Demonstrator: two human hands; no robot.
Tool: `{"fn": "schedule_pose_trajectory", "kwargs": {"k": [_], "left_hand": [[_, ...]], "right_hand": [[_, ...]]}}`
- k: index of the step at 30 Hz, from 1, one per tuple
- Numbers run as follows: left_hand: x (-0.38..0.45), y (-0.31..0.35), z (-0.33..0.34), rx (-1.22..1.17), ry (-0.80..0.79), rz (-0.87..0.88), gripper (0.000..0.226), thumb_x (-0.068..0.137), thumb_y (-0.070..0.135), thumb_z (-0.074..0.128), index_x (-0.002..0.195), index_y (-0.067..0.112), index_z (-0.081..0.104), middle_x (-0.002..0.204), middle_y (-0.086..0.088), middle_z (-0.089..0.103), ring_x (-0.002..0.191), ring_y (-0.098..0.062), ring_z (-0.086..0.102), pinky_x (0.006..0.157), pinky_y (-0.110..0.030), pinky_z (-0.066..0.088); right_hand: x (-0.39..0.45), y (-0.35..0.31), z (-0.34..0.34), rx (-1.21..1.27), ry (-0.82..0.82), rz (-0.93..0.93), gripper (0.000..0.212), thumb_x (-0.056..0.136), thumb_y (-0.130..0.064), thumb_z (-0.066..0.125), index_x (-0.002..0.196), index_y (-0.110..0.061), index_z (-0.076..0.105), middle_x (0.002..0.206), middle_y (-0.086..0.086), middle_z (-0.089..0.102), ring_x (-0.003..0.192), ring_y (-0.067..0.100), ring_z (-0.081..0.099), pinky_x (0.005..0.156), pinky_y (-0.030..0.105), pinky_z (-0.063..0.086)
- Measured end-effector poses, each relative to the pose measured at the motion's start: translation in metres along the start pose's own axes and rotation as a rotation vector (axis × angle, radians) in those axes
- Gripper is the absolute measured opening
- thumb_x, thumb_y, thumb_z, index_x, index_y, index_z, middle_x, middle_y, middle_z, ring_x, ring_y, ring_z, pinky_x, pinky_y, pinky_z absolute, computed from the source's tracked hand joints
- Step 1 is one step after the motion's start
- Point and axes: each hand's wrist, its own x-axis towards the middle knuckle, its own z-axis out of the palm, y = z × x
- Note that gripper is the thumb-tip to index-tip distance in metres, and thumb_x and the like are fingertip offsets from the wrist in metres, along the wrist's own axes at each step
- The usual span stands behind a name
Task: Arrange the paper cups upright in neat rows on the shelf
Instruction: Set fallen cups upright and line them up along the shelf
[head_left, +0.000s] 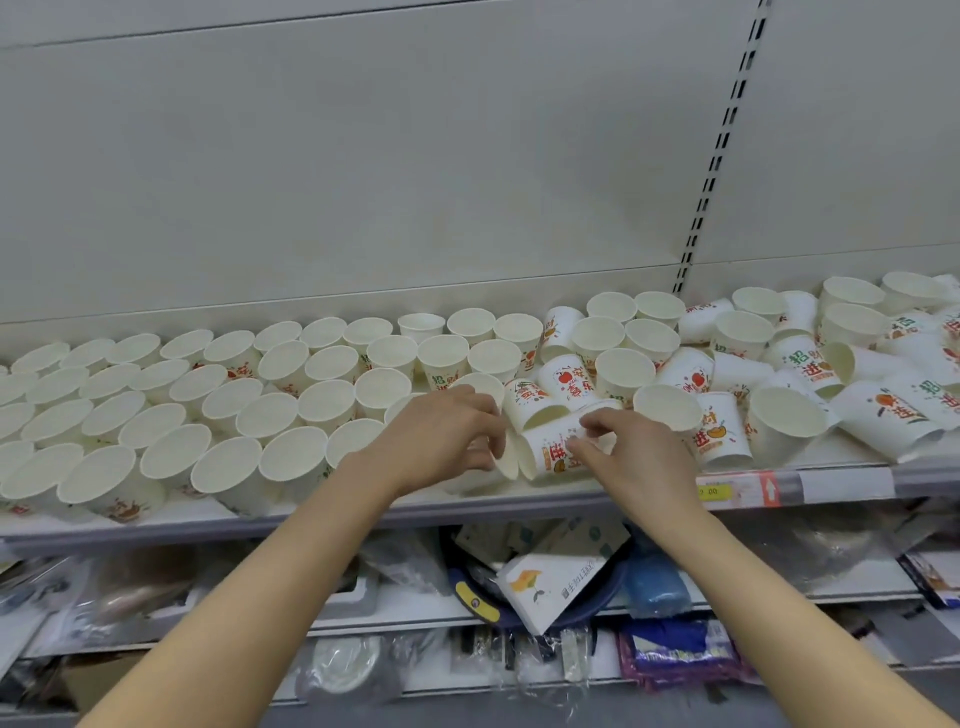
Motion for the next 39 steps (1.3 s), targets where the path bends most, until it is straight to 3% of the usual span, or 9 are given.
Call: {"fn": "schedule_pose_trajectory", "kwargs": {"k": [8,14,18,21,25,28,31,36,39], "left_hand": [[-0.042,-0.009,0.013,-0.110,0.312,-0.179,0.007,0.084,0.036,0.072,0.086,0.032,0.067,0.091,0.016,0.064,0.091,-0.010,0.057,0.065,-0.033,0.050],[-0.053,-0.009,0.022,-0.081,0.380,-0.240,0.006,0.082,0.033,0.075,0.086,0.030,0.071,0.082,0.013,0.065,0.085,-0.014,0.055,0.059,-0.031,0.044],[-0.052,0.001,0.032,-0.099,0.438,-0.246,0.006,0.082,0.032,0.076,0.085,0.030,0.071,0.079,0.012,0.064,0.081,-0.016,0.056,0.054,-0.036,0.048],[-0.050,0.008,0.035,-0.184,0.401,-0.255,0.014,0.084,0.036,0.073,0.097,0.030,0.072,0.090,0.013,0.066,0.084,-0.012,0.056,0.062,-0.035,0.049],[-0.059,-0.004,0.032,-0.249,0.361,-0.255,0.026,0.079,0.037,0.077,0.104,0.032,0.071,0.099,0.014,0.065,0.087,-0.006,0.053,0.069,-0.030,0.045],[-0.061,-0.010,0.028,-0.152,0.321,-0.256,0.020,0.082,0.035,0.075,0.101,0.031,0.072,0.102,0.013,0.067,0.096,-0.013,0.053,0.069,-0.031,0.044],[-0.056,-0.008,0.027,-0.072,0.329,-0.244,0.011,0.084,0.035,0.074,0.093,0.030,0.075,0.093,0.012,0.069,0.095,-0.018,0.052,0.065,-0.030,0.042],[-0.051,0.005,0.039,-0.087,0.411,-0.278,0.012,0.083,0.038,0.074,0.090,0.029,0.077,0.086,0.011,0.071,0.088,-0.019,0.050,0.065,-0.030,0.039],[-0.051,0.012,0.048,-0.091,0.468,-0.280,0.012,0.081,0.036,0.076,0.088,0.026,0.078,0.084,0.008,0.072,0.084,-0.022,0.050,0.065,-0.032,0.040]], "right_hand": [[-0.002,-0.001,0.013,0.009,0.030,0.042,0.053,0.083,-0.041,0.068,0.128,-0.018,0.055,0.123,0.001,0.057,0.111,0.021,0.054,0.086,0.038,0.047],[0.001,-0.014,0.020,-0.029,-0.001,0.139,0.055,0.082,-0.043,0.067,0.129,-0.017,0.055,0.123,0.002,0.062,0.111,0.022,0.057,0.086,0.037,0.048],[-0.004,-0.017,0.026,0.030,0.020,0.225,0.040,0.080,-0.041,0.068,0.114,-0.021,0.062,0.108,-0.002,0.067,0.099,0.020,0.061,0.079,0.037,0.051],[-0.009,-0.016,0.028,0.233,0.045,0.258,0.021,0.077,-0.030,0.072,0.096,-0.024,0.066,0.088,-0.009,0.067,0.088,0.015,0.062,0.077,0.037,0.053],[-0.017,-0.020,0.027,0.349,0.141,0.125,0.012,0.074,-0.021,0.076,0.083,-0.026,0.070,0.076,-0.013,0.066,0.075,0.009,0.061,0.069,0.031,0.051],[-0.019,-0.025,0.031,0.182,0.209,-0.083,0.008,0.075,-0.026,0.076,0.082,-0.030,0.072,0.077,-0.015,0.067,0.079,0.012,0.058,0.072,0.036,0.049],[-0.021,-0.027,0.035,0.030,0.245,-0.254,0.006,0.077,-0.025,0.076,0.082,-0.027,0.073,0.079,-0.012,0.068,0.083,0.018,0.054,0.075,0.034,0.036],[-0.022,-0.017,0.038,-0.060,0.270,-0.294,0.008,0.075,-0.020,0.078,0.082,-0.023,0.074,0.082,-0.005,0.069,0.083,0.023,0.054,0.074,0.033,0.028],[-0.022,-0.015,0.038,-0.075,0.260,-0.342,0.007,0.076,-0.020,0.077,0.082,-0.021,0.074,0.081,-0.003,0.068,0.082,0.025,0.055,0.075,0.037,0.031]]}}
